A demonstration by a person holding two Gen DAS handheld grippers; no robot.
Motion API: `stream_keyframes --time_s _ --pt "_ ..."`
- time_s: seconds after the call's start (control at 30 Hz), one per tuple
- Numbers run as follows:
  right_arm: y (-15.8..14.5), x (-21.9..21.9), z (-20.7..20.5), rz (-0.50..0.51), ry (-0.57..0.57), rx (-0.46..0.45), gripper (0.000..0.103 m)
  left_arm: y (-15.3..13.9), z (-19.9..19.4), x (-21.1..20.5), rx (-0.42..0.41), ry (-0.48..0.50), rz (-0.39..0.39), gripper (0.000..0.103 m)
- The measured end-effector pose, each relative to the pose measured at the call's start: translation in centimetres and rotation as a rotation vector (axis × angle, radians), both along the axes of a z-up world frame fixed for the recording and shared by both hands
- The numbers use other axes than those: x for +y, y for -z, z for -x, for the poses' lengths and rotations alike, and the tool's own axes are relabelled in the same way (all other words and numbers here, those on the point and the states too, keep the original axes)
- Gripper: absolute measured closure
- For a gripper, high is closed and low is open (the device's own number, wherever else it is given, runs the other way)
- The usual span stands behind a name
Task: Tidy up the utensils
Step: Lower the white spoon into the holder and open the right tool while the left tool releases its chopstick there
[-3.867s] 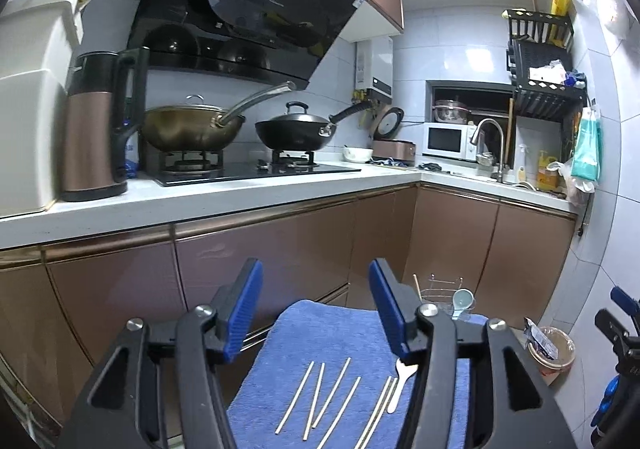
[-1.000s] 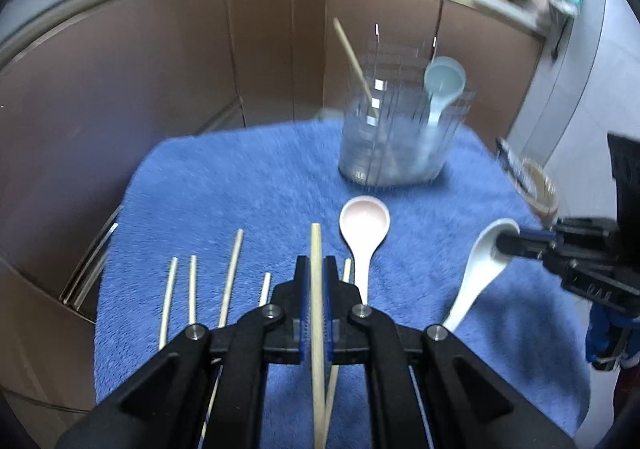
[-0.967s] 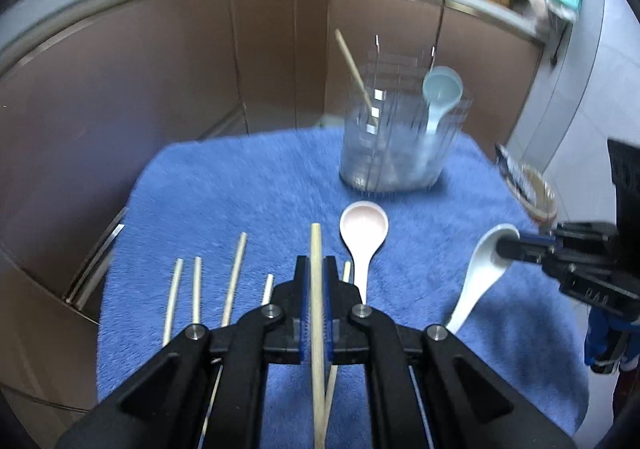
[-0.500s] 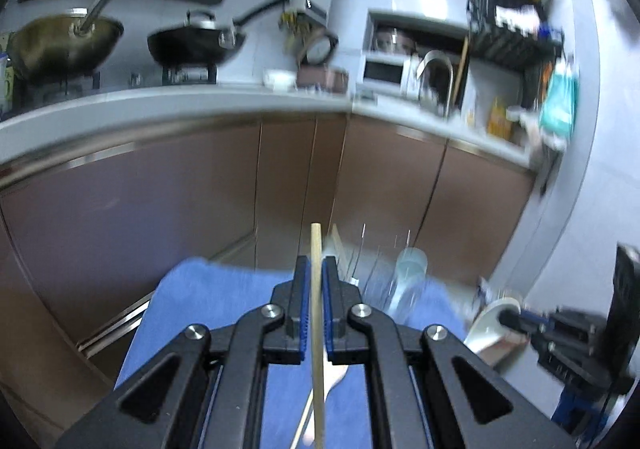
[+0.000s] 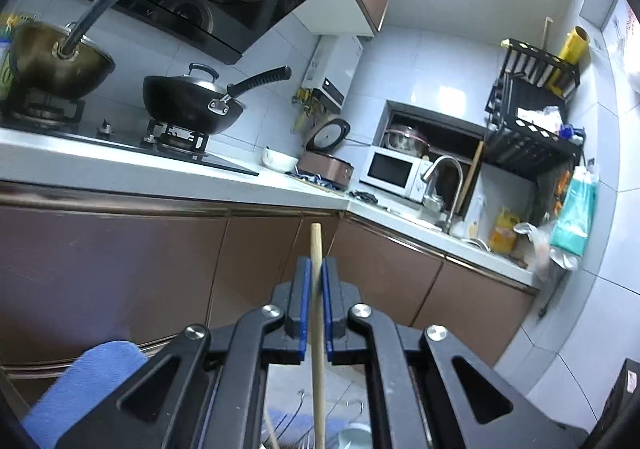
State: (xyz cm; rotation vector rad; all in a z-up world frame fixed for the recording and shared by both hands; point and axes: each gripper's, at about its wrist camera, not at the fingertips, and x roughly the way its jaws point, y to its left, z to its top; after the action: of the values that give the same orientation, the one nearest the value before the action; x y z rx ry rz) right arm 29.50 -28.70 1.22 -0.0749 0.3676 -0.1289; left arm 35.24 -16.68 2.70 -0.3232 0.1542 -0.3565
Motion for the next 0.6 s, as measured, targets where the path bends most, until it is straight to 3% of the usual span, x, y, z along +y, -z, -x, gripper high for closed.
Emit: stream_keyframes --time_s 0.3,0.6 --pt "4.9 0.0 -4.3 0.039 0.011 0.057 0.098 6.5 -4.6 -3.0 0.025 -0.062 -0.004 0.098" --pt "8.8 0.2 -6.1 0.003 0.011 0.143 0.097 10.9 -5.7 -4.3 0.055 -0.106 -0.059 0.098"
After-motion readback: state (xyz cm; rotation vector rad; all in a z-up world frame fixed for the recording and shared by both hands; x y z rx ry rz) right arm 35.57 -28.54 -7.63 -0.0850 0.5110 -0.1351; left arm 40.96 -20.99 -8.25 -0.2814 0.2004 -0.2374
